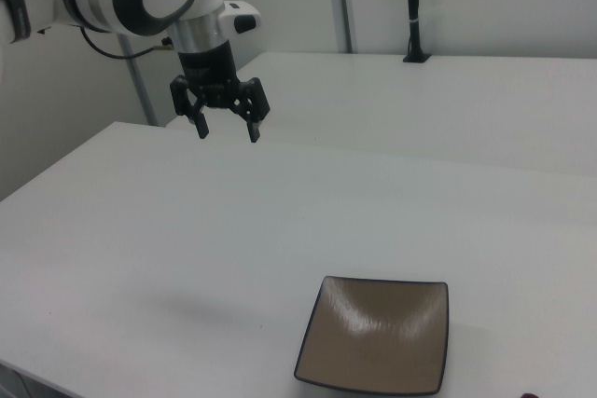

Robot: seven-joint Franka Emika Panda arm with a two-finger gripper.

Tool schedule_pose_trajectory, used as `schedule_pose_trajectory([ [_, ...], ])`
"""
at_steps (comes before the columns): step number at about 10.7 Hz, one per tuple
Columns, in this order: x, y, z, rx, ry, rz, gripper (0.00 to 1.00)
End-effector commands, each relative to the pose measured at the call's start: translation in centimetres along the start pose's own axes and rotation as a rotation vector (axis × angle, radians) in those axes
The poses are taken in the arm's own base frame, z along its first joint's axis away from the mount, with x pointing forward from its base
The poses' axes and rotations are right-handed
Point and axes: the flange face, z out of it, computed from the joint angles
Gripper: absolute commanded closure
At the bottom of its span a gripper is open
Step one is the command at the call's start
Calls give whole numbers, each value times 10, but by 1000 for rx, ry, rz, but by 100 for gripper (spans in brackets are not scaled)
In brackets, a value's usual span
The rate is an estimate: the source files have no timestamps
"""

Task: Strawberries on a ceramic plate
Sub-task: 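Move the open gripper toward the red strawberry beside the plate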

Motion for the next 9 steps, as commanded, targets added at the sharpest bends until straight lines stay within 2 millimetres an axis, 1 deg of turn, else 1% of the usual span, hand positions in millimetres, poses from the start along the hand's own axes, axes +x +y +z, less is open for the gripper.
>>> schedule_pose_trajectory([
  [1,-7,12,-2,8,14,-187,0],
  [2,-10,15,-2,12,5,-223,0],
  [5,-14,27,-1,15,-2,-206,0],
  [7,-20,42,-8,6,9,-175,0],
  [8,-26,50,-11,12,-6,-153,0],
  [9,-30,55,-18,17,-18,-142,0],
])
